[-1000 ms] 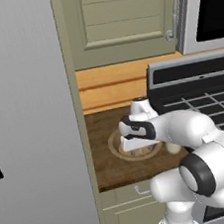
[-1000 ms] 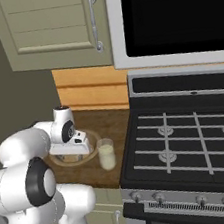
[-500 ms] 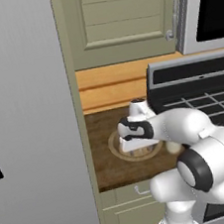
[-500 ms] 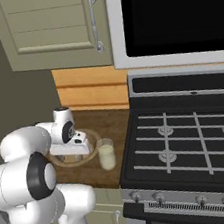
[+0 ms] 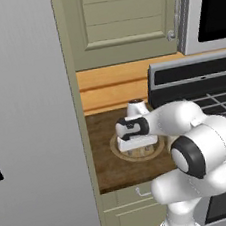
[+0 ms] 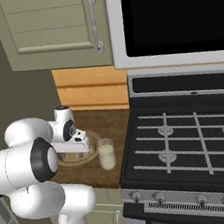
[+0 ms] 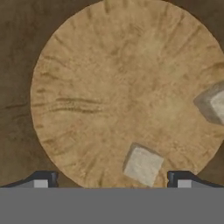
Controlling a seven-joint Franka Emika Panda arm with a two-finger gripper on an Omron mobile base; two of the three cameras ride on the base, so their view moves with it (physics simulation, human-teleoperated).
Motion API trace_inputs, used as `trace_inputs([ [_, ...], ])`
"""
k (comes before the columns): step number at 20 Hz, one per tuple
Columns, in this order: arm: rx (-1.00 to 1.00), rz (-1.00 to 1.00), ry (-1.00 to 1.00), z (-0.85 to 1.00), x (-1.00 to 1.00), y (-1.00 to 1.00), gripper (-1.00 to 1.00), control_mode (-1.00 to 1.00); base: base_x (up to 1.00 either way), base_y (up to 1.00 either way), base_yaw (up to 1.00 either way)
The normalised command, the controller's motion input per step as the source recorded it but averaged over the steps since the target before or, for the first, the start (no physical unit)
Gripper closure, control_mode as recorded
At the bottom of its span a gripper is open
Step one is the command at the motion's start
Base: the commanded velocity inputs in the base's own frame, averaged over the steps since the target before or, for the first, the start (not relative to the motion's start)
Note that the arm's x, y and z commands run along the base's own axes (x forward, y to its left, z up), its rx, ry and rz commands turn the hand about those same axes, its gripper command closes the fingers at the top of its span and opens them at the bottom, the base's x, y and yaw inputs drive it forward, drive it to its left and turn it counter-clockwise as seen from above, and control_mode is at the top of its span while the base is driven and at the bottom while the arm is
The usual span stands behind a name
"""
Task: Grab a lemon wedge from the fridge and one ice cube from the ice bowl, and put them in the glass of lemonade.
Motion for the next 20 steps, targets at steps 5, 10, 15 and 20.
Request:
trace_inputs([
  [5,0.00,0.00,0.00,-0.01,-0.34,-0.05,-1.00,-1.00,0.00,0.00,0.00],
  [10,0.00,0.00,0.00,0.01,-0.20,-0.02,-1.00,-1.00,0.00,0.00,0.00],
  [15,0.00,0.00,0.00,-0.12,-0.02,0.00,-1.00,-1.00,0.00,0.00,0.00],
  [20,0.00,0.00,0.00,-0.07,0.01,0.00,-1.00,-1.00,0.00,0.00,0.00],
])
